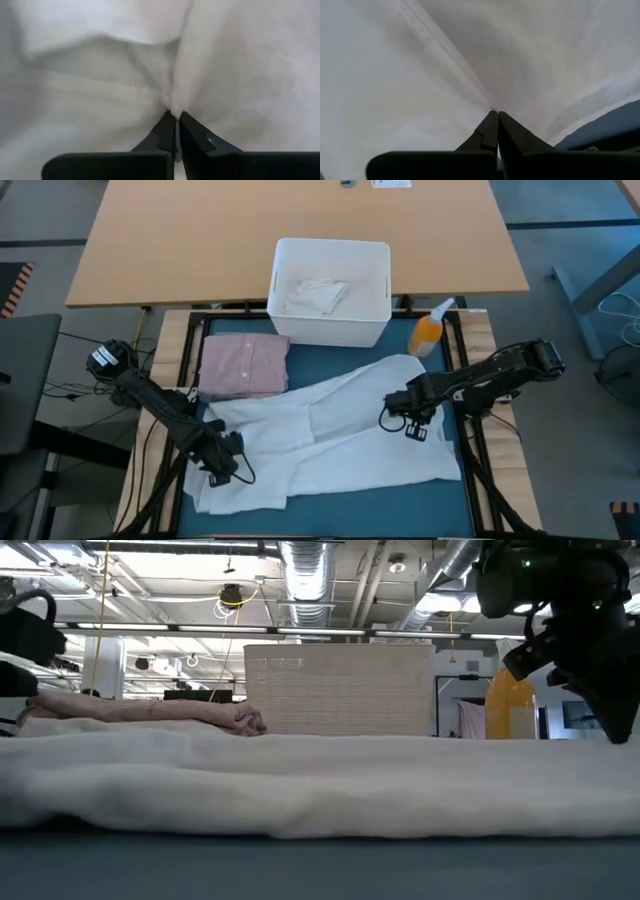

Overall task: Fold Laundry from Bin
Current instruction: Fold the white shirt

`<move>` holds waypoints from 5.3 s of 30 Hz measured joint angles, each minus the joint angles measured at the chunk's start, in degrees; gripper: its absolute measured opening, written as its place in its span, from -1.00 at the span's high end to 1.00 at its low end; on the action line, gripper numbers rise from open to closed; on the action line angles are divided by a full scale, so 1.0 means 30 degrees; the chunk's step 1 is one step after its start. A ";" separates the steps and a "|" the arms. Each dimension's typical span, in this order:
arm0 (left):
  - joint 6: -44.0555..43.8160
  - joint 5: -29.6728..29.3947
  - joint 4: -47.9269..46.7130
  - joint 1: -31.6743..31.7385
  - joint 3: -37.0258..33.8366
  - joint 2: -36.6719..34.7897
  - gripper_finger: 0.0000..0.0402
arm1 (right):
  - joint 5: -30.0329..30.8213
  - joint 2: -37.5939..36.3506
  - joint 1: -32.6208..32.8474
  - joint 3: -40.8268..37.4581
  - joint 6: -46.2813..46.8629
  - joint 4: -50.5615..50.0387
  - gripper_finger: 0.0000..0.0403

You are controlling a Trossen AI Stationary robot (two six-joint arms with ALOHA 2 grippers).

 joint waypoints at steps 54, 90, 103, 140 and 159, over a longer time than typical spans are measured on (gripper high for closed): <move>0.5384 -0.3432 0.1406 0.0161 0.1838 -0.0845 0.18 | -0.0058 -0.0007 0.0007 -0.0005 -0.0170 0.2097 0.77; 0.6753 -0.1580 0.3230 0.0982 0.1367 0.0692 0.99 | -0.0007 -0.0007 0.0000 -0.0007 -0.0731 0.1455 0.77; 0.6838 -0.3755 -0.1974 0.0982 0.3798 -0.0349 1.00 | 0.0349 -0.0072 0.0306 0.0608 -0.0611 -0.0072 0.80; 0.5465 -0.0089 -0.3047 0.0401 0.4802 -0.1755 0.43 | 0.0826 0.2412 0.9013 0.3257 -0.0840 1.3653 0.91; -0.3001 -0.1824 -0.0959 -0.6021 0.4301 -0.0108 0.43 | 0.1513 0.7689 1.0975 0.3362 0.2856 1.1830 0.91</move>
